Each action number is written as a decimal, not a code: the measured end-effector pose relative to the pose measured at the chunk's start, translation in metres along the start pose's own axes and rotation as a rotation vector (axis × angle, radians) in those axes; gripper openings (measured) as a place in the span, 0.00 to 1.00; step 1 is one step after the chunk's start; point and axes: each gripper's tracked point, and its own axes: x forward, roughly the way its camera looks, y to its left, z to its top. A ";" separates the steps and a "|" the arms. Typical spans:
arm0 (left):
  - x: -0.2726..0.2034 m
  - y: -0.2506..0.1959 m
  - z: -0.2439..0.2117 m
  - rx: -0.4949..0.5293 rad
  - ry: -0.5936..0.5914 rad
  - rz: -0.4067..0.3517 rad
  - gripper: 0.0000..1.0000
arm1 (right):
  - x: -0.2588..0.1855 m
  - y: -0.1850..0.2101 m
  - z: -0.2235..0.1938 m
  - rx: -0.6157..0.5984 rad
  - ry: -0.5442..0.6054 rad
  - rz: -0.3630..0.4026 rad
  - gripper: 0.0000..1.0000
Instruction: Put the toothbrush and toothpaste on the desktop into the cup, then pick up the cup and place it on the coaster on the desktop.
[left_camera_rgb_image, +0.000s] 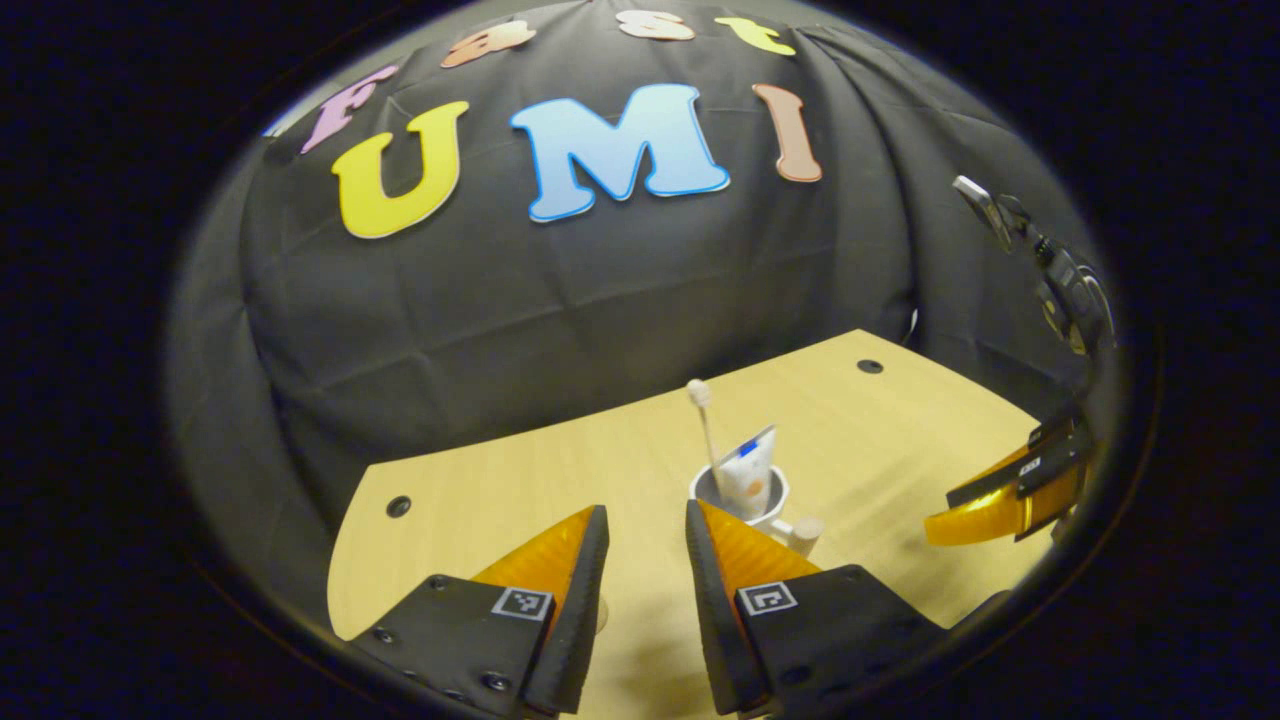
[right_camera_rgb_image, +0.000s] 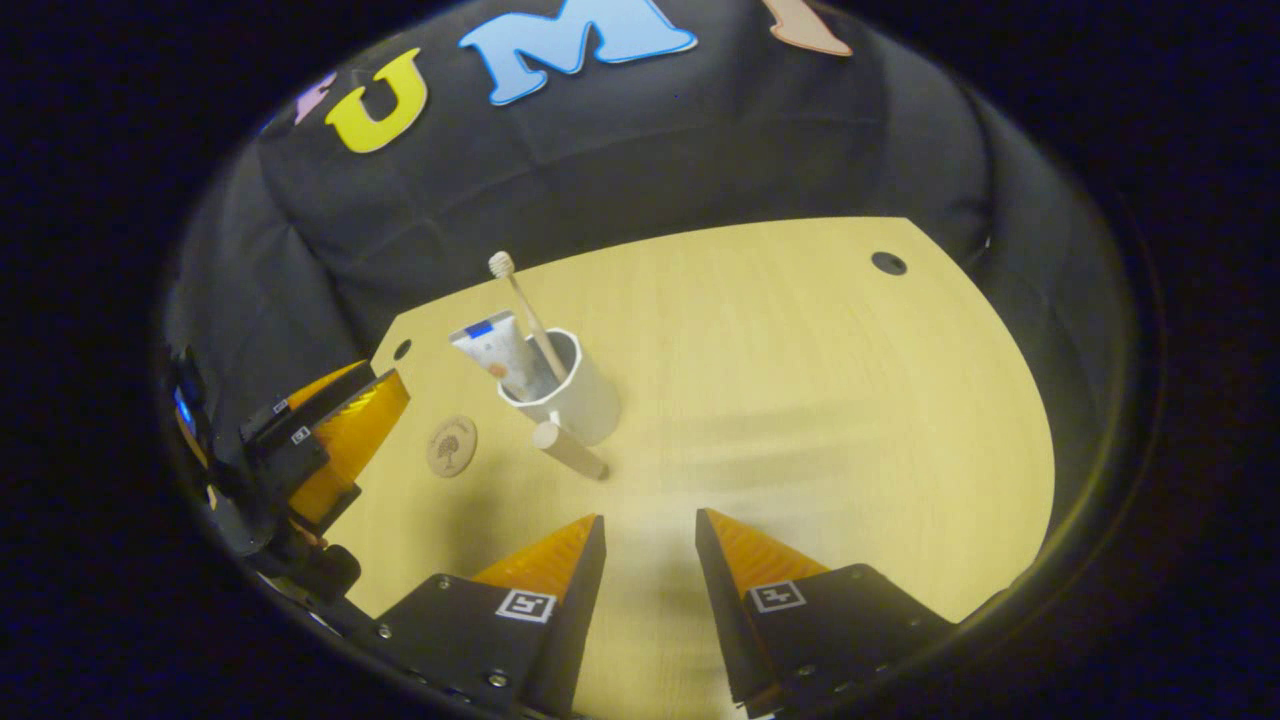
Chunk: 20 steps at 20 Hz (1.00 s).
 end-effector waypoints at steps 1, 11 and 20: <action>-0.006 0.011 -0.007 -0.009 0.013 0.020 0.53 | 0.006 0.006 0.005 -0.028 0.004 0.004 0.55; -0.049 0.073 -0.062 -0.086 0.114 0.164 0.53 | 0.056 0.052 0.035 -0.246 0.115 0.019 0.55; -0.072 0.106 -0.092 -0.117 0.177 0.236 0.50 | 0.097 0.057 0.023 -0.286 0.185 0.002 0.47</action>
